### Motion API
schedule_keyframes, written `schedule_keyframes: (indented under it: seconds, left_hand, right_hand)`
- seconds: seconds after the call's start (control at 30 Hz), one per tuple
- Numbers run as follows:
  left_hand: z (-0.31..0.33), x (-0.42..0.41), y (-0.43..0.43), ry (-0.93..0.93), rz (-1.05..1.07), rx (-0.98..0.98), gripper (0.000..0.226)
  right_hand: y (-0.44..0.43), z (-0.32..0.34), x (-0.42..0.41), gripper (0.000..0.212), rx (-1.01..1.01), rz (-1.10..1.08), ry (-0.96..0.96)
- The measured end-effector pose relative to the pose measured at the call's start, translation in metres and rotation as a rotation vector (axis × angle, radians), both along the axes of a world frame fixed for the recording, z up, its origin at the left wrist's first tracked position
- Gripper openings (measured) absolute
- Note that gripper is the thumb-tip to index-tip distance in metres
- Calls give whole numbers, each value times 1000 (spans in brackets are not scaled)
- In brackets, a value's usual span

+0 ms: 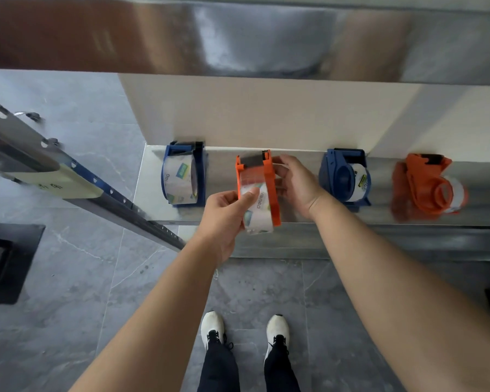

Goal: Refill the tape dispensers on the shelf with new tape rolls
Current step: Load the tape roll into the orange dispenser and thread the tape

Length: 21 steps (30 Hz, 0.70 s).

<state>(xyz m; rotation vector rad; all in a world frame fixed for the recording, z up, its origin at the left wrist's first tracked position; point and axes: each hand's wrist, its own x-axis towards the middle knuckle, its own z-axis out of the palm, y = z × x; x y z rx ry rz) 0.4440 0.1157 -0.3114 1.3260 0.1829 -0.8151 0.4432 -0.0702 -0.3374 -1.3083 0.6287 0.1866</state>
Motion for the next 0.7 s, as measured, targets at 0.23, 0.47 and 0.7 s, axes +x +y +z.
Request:
schedule_keyframes:
  seconds: [0.23, 0.47, 0.7]
  left_hand:
    - [-2, 15, -26, -40, -16, 145, 24]
    - [2, 31, -34, -25, -19, 169, 22]
    - [4, 40, -41, -5, -50, 227, 24]
  right_hand:
    - [-5, -7, 11, 38, -108, -93, 17]
    - [-8, -2, 24, 41, -184, -79, 31]
    - [-13, -5, 32, 47, -315, -56, 118]
